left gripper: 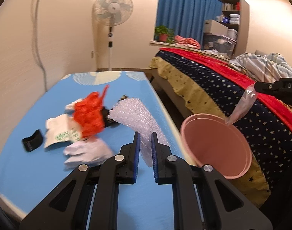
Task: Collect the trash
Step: 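Carry the bubble wrap and clear bag over the pink wastebasket and open both tools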
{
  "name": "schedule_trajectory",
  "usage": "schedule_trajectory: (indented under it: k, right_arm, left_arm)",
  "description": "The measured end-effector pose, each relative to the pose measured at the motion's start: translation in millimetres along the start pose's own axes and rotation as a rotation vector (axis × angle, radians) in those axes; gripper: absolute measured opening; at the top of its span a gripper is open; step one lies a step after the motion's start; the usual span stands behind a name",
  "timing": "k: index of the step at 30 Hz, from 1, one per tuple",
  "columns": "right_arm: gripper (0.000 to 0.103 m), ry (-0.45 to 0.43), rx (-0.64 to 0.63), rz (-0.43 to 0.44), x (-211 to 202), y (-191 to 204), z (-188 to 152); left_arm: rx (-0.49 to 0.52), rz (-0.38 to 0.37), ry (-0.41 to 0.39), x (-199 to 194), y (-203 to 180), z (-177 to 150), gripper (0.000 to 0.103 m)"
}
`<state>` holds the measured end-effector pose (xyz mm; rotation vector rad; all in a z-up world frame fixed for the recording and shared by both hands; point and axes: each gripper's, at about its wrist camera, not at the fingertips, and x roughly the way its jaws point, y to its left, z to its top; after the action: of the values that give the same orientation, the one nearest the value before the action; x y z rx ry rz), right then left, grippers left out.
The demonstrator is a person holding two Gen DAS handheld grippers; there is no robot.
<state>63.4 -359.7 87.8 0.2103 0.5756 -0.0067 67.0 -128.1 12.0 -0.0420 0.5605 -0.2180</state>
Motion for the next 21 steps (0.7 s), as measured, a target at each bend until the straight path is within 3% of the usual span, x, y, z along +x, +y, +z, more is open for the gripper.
schedule_trajectory:
  k: [17,21]
  right_arm:
    - [0.001,0.003,0.099,-0.076,12.6,-45.8,9.0]
    - [0.006,0.008,0.109,-0.097,14.2,-49.1,8.6]
  left_arm:
    - [0.11,-0.145,0.025,45.3,-83.8,16.9,0.012]
    - [0.131,-0.217,0.055,54.5,-97.3,16.4,0.015]
